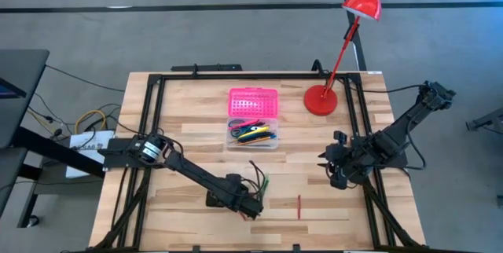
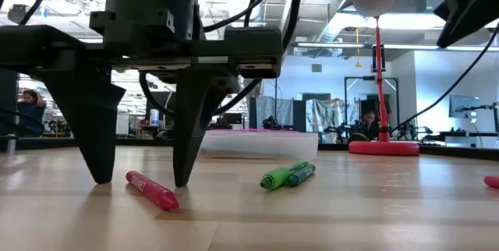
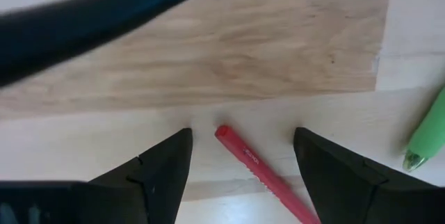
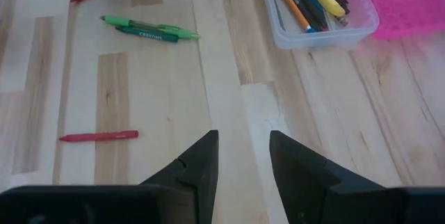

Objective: Pick & place school supplies into a supply box
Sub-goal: Put the red crayon into the pink supply box

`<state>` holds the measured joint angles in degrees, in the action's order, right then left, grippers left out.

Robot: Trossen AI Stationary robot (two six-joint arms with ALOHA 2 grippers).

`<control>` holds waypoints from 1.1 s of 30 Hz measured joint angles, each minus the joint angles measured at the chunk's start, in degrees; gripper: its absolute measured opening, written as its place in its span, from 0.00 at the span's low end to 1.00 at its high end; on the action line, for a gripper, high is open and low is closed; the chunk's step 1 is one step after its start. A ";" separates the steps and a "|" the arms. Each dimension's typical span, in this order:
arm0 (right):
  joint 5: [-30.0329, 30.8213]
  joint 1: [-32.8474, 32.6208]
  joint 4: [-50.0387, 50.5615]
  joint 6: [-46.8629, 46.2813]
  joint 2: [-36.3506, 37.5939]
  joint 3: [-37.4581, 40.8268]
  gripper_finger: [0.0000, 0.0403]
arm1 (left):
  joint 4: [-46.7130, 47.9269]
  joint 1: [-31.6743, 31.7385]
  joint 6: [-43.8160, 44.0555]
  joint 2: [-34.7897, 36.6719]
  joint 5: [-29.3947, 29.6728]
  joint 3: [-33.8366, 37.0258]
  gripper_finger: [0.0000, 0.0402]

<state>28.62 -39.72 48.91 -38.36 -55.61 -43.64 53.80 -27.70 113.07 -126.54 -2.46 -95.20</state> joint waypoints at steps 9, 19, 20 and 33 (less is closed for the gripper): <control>-0.02 0.00 0.06 0.91 0.00 0.00 0.30 | -6.13 0.71 3.09 -0.04 -1.22 0.04 0.62; -0.02 0.00 0.04 0.89 0.00 0.00 0.30 | -8.15 3.52 -7.33 -0.13 -0.87 -0.17 0.62; -0.02 0.00 0.04 0.88 0.00 0.00 0.30 | -8.00 3.86 -9.18 -0.13 -0.87 -0.17 0.62; -0.04 0.00 -0.11 0.82 0.00 0.00 0.30 | -1.95 5.40 -34.84 0.13 1.64 1.32 0.62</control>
<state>28.58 -39.72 48.80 -37.54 -55.61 -43.64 51.85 -22.30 78.23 -126.41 -0.82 -93.88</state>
